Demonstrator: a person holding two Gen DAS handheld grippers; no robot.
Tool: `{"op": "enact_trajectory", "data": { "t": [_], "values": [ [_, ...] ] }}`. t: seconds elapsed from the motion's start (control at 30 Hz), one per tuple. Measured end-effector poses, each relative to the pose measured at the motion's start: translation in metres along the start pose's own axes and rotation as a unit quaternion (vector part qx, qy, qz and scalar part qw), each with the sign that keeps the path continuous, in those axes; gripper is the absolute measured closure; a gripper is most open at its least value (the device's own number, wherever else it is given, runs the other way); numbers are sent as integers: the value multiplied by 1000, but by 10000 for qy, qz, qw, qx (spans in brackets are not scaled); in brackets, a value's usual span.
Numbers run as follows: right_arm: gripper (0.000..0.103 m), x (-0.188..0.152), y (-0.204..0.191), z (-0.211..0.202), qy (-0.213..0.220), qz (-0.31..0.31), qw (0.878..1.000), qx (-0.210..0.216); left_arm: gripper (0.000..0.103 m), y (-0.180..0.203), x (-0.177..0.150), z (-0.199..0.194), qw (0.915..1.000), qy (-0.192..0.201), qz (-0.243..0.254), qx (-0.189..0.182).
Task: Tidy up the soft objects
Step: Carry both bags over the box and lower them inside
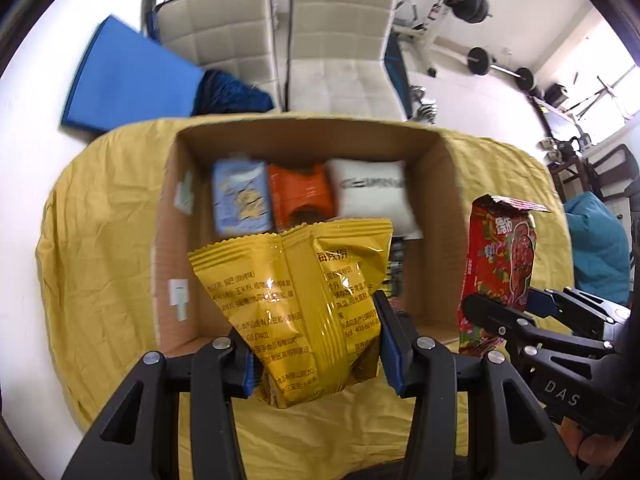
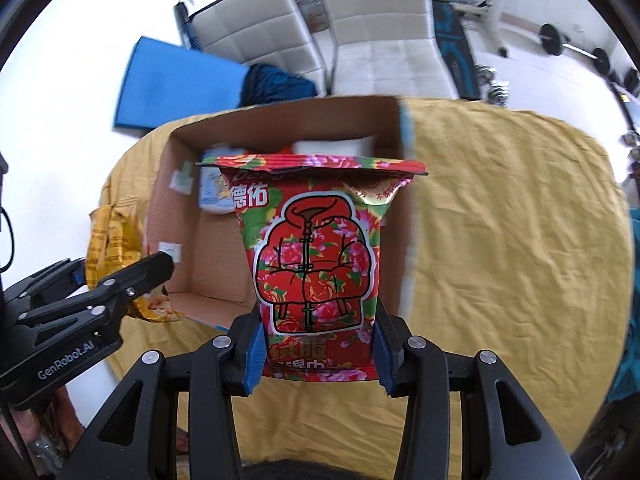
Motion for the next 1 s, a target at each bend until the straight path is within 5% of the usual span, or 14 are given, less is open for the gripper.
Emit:
{"op": "enact_trajectory", "data": {
  "t": [0.43,1.0],
  "values": [
    [57,10,-53,91,-514,-231,9982,-202,59,-73,3,62,9975,-607,-351,11],
    [56,14,-46,177,-1065,200,9938,234,59,-100,0,135,9879,-1457,-472,-258]
  ]
}}
Point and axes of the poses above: each gripper's, at about its wrist camera, not at the fingertips, and z roughly the way its jaws point, y to its right, x to its top, the point moved 4 cm from there along z, roughly the way its jaws point, and after that the axes turned 1 degree about x, right-handed, at the moved point
